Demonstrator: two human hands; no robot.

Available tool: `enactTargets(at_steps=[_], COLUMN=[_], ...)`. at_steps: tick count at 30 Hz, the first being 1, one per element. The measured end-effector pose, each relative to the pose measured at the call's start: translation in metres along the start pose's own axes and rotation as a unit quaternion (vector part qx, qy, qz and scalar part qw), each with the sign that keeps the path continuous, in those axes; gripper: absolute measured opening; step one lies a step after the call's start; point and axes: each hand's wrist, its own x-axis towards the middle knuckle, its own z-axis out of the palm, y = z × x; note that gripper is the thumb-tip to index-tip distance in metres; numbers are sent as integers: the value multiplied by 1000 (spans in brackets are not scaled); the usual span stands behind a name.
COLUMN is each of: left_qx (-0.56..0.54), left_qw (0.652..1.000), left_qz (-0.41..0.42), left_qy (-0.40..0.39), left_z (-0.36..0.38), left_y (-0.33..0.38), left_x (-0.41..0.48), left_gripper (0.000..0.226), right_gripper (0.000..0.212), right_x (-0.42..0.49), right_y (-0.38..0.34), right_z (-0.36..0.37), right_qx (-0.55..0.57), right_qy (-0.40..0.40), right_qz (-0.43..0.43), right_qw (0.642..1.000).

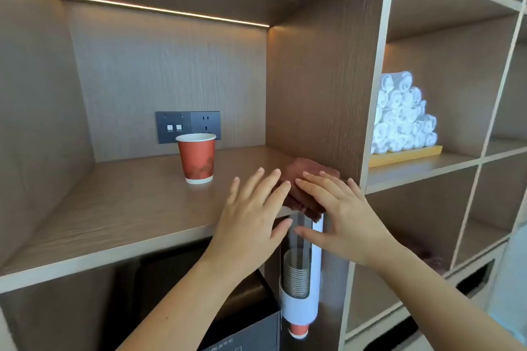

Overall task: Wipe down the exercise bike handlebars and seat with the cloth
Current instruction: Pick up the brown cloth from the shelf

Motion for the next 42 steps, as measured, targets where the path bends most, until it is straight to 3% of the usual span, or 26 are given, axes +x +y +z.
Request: enactTargets(at_steps=[9,16,21,29,42], left_qx=[-44,-35,-29,-6,140], left_qw=[998,998,998,991,942], left_qz=[4,2,-18,-134,-303], left_qy=[34,49,46,26,41], left_z=[15,21,22,10,-25], left_y=[-2,-3,-1,11,64], left_x=[11,11,11,1,-47], left_gripper=[52,50,49,49,41], right_gripper=[81,86,76,58,31], right_x=[16,26,40,65,48], right_y=[25,38,46,47,10], right_z=[7,17,23,24,25], right_qx=[100,108,49,202,260], right_qy=[2,-1,60,28,138], right_qz=[-76,-105,-193,-274,-310], right_qw=[992,989,978,940,904])
